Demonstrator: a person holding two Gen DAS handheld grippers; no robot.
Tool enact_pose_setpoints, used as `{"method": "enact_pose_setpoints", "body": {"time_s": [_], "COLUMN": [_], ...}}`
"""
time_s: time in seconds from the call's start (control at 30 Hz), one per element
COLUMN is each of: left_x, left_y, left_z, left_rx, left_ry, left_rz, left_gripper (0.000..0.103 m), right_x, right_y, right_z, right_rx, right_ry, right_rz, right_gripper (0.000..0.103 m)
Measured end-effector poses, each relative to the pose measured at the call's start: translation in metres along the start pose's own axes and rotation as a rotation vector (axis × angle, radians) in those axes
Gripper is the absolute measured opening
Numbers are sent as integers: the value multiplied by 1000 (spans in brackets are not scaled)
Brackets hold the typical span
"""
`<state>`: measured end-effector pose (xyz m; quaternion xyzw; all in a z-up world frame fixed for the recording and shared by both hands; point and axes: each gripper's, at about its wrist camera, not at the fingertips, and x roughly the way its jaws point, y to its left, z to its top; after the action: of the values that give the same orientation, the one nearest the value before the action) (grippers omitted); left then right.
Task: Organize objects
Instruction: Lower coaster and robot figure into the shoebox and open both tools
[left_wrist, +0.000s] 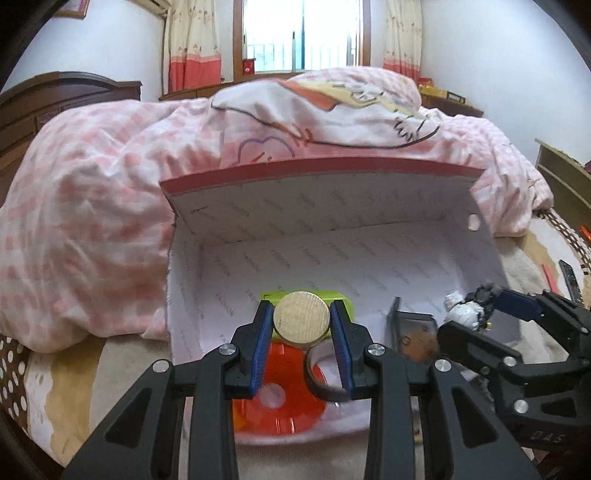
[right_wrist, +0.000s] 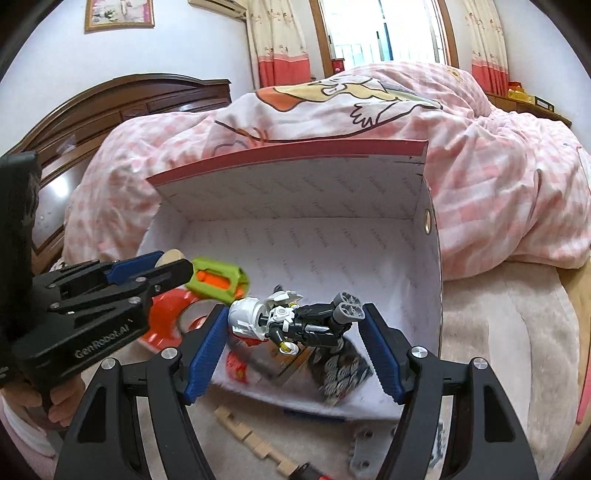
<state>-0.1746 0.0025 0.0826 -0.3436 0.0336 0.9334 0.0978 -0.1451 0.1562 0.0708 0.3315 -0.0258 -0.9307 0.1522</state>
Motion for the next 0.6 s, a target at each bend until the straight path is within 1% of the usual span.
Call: {"method": "enact_pose_setpoints", "body": {"time_s": [0.17,0.3,0.37,0.43,0.5,0.6], "left_x": [22,31,32,32,30,29], "left_y": [6,10,12,14,15,14], "left_z": [3,5,6,7,7,7], "left_rx": [-25,-49,-58,-72,-79,-74], "left_ry": [37,45,51,52,40,41], "left_rz": [12,14,6,7,11,13], "left_gripper": [31,31,36,51,54,54], "right_x": [13,19,22,23,23,22], "right_y": [-5,-5,-5,-4,-2,0], "right_z": [5,8,9,9,9,8], "right_rx": [0,-9,-11,-14,-17,-27], "right_ry": [10,11,12,9,4,-12], "right_rz": [-17,-26,-31,-30,-32,-40], "right_gripper": [73,73,73,73,73,73]}}
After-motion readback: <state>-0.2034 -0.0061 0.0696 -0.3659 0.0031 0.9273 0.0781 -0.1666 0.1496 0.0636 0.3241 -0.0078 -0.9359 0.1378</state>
